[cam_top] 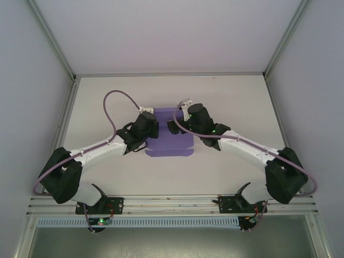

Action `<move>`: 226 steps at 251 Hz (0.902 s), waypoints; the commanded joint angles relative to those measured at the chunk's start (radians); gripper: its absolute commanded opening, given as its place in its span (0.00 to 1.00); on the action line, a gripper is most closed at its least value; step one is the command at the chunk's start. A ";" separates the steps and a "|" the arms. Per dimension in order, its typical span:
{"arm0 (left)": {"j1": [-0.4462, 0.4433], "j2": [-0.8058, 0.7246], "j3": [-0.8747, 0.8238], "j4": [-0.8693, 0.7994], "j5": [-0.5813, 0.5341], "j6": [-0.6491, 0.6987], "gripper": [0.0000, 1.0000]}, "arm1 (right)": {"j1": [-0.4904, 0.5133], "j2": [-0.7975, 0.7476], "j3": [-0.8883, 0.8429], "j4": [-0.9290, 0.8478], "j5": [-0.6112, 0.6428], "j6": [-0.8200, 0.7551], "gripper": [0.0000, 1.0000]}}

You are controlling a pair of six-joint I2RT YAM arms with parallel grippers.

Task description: Assemble paper box

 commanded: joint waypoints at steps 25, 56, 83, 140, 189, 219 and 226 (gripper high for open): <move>-0.013 -0.045 -0.002 0.014 -0.016 -0.006 0.00 | -0.042 -0.129 -0.087 -0.029 0.053 0.061 0.99; -0.013 -0.046 -0.003 0.016 -0.019 -0.008 0.00 | -0.044 -0.144 -0.120 -0.042 0.108 0.117 0.92; -0.014 -0.040 0.004 0.011 -0.024 -0.014 0.00 | -0.040 -0.089 -0.105 -0.042 0.115 0.172 0.81; -0.014 -0.034 0.011 0.003 -0.037 -0.032 0.00 | 0.003 0.083 -0.001 -0.057 0.202 0.226 0.51; -0.016 -0.029 0.027 -0.016 -0.044 -0.034 0.00 | 0.023 0.167 0.068 -0.116 0.293 0.266 0.10; -0.017 -0.015 0.039 -0.030 -0.056 -0.042 0.00 | 0.032 0.187 0.084 -0.123 0.318 0.287 0.00; -0.018 -0.014 0.042 -0.036 -0.059 -0.045 0.00 | 0.033 0.187 0.076 -0.123 0.323 0.292 0.00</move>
